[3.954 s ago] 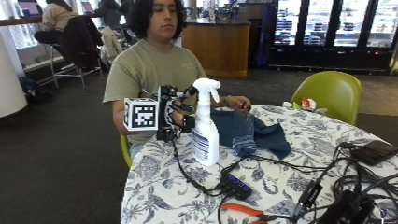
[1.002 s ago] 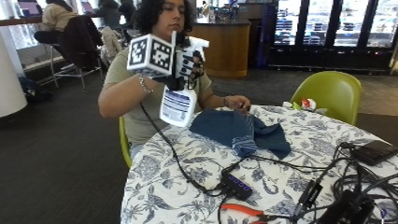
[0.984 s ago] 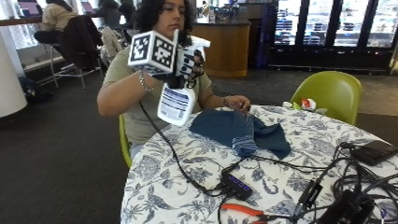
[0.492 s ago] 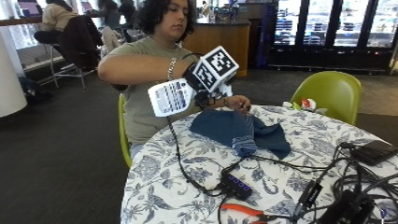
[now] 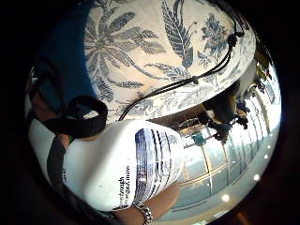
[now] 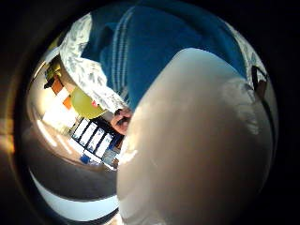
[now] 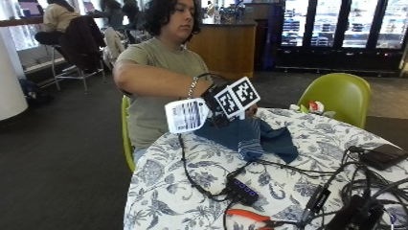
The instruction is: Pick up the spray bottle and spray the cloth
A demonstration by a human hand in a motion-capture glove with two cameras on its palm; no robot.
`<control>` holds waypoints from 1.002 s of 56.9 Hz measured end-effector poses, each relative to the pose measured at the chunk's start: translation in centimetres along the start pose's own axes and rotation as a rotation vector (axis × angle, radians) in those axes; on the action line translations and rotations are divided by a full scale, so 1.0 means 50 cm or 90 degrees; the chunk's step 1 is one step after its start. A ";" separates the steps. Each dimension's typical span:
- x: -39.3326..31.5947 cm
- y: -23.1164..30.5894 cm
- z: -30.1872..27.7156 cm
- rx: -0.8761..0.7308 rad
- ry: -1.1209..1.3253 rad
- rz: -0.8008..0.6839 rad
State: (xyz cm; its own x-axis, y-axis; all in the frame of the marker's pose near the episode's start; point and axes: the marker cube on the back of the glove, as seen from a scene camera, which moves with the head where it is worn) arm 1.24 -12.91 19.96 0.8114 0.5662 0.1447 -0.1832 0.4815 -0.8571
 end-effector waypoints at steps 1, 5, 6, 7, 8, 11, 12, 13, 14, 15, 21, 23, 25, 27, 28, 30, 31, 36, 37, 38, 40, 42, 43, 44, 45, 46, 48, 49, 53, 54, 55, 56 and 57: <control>-0.006 0.005 -0.006 0.012 -0.008 -0.010; -0.034 0.034 -0.041 0.066 -0.044 -0.076; -0.043 0.043 -0.051 0.079 -0.053 -0.097; -0.053 0.052 -0.060 0.094 -0.062 -0.119; -0.063 0.061 -0.069 0.108 -0.072 -0.142; -0.099 0.086 -0.096 0.156 -0.108 -0.216; -0.112 0.094 -0.106 0.174 -0.124 -0.244; -0.126 0.102 -0.116 0.193 -0.143 -0.273; -0.141 0.109 -0.125 0.213 -0.164 -0.303; -0.154 0.115 -0.135 0.233 -0.187 -0.332; -0.241 0.124 -0.153 0.324 -0.307 -0.488; -0.270 0.119 -0.148 0.347 -0.336 -0.531; -0.303 0.110 -0.149 0.379 -0.382 -0.567; -0.340 0.095 -0.150 0.414 -0.433 -0.602; -0.357 0.086 -0.148 0.427 -0.451 -0.618; -0.385 0.063 -0.144 0.445 -0.471 -0.642; -0.396 0.051 -0.144 0.455 -0.481 -0.650; -0.449 -0.002 -0.149 0.485 -0.532 -0.669; -0.457 -0.013 -0.151 0.487 -0.538 -0.670; -0.464 -0.024 -0.154 0.490 -0.545 -0.672; -0.477 -0.049 -0.160 0.501 -0.554 -0.673; -0.487 -0.075 -0.166 0.511 -0.559 -0.671; -0.491 -0.088 -0.168 0.514 -0.561 -0.670; -0.495 -0.099 -0.168 0.515 -0.562 -0.670; -0.500 -0.110 -0.167 0.515 -0.562 -0.672; -0.504 -0.120 -0.164 0.515 -0.560 -0.675; -0.514 -0.133 -0.156 0.511 -0.552 -0.685; -0.517 -0.136 -0.149 0.504 -0.542 -0.692; -0.513 -0.143 -0.137 0.467 -0.496 -0.712; -0.518 -0.148 -0.147 0.480 -0.505 -0.707; -0.526 -0.154 -0.161 0.502 -0.521 -0.698; -0.534 -0.161 -0.175 0.524 -0.537 -0.689; -0.539 -0.168 -0.186 0.542 -0.547 -0.682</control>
State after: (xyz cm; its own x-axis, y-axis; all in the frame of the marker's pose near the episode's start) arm -13.93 -38.45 18.66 0.2820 -0.2096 0.9362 -0.2430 0.9284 0.2810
